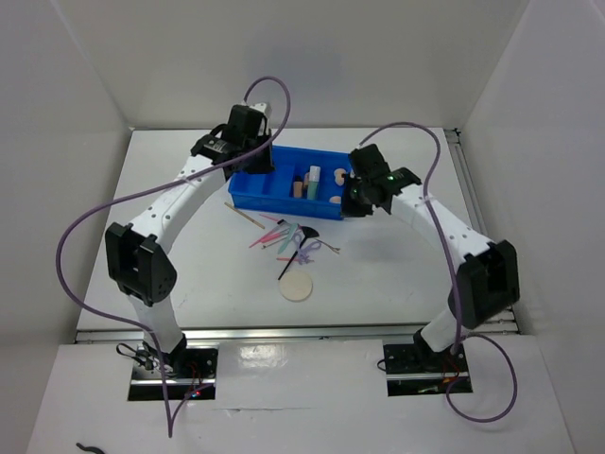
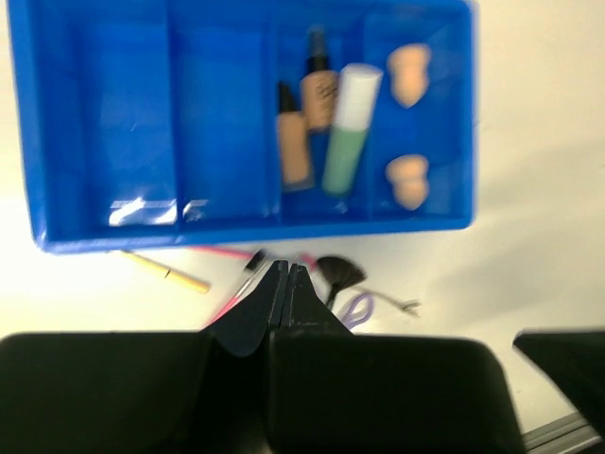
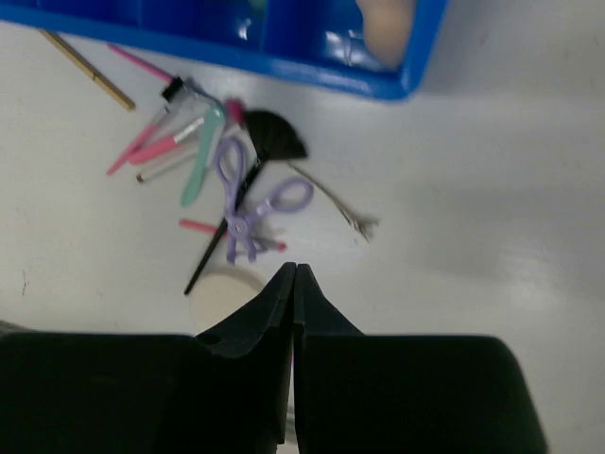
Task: Organize the makeup
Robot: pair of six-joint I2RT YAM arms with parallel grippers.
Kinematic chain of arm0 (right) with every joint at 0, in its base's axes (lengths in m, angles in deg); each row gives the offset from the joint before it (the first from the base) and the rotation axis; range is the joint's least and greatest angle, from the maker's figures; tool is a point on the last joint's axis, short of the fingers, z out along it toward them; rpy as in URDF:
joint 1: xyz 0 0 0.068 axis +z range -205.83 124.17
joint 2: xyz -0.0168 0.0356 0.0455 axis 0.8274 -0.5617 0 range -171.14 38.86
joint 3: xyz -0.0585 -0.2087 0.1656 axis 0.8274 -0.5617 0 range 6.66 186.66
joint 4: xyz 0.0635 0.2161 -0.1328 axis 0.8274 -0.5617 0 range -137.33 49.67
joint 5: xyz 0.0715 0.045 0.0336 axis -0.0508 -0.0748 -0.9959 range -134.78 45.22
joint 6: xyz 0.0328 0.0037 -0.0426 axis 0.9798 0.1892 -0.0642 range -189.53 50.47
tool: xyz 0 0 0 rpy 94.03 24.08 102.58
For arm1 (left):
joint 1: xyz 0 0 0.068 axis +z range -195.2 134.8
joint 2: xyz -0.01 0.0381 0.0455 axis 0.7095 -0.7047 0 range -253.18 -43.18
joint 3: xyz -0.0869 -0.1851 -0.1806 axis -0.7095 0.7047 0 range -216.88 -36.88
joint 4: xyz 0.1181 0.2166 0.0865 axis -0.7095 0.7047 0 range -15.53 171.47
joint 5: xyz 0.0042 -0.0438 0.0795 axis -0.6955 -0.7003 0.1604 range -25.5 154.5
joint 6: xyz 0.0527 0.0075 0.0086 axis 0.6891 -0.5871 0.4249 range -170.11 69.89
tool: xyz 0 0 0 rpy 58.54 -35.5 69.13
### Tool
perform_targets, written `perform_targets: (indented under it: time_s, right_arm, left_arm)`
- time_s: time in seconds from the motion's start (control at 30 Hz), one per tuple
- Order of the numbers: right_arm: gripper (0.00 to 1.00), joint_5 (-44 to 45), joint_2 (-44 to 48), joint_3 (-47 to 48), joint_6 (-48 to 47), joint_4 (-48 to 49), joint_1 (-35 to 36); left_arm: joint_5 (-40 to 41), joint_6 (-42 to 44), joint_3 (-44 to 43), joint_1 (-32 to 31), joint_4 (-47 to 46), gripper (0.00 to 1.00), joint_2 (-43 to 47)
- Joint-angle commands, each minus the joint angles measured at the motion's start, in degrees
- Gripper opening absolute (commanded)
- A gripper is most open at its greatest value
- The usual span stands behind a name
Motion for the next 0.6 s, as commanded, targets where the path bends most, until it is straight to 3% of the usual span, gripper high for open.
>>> perform_targets:
  time_s: [0.0,0.27,0.57]
  right_arm:
    - [0.06,1.4,-7.5,7.7,-2.4,5.3,0.3]
    - [0.05,-2.2,-29.5,31.3,-5.4,7.0,-1.4]
    - [0.05,-2.8,-44.2,47.1,-5.4,5.2,-3.0]
  left_arm:
    - [3.1,0.1,3.2,0.8,2.2,0.00,4.5]
    - [3.9,-2.6,15.6,3.0,-0.7,0.00,13.6]
    - [3.9,-2.1,18.5,5.2,-0.2,0.00,14.9]
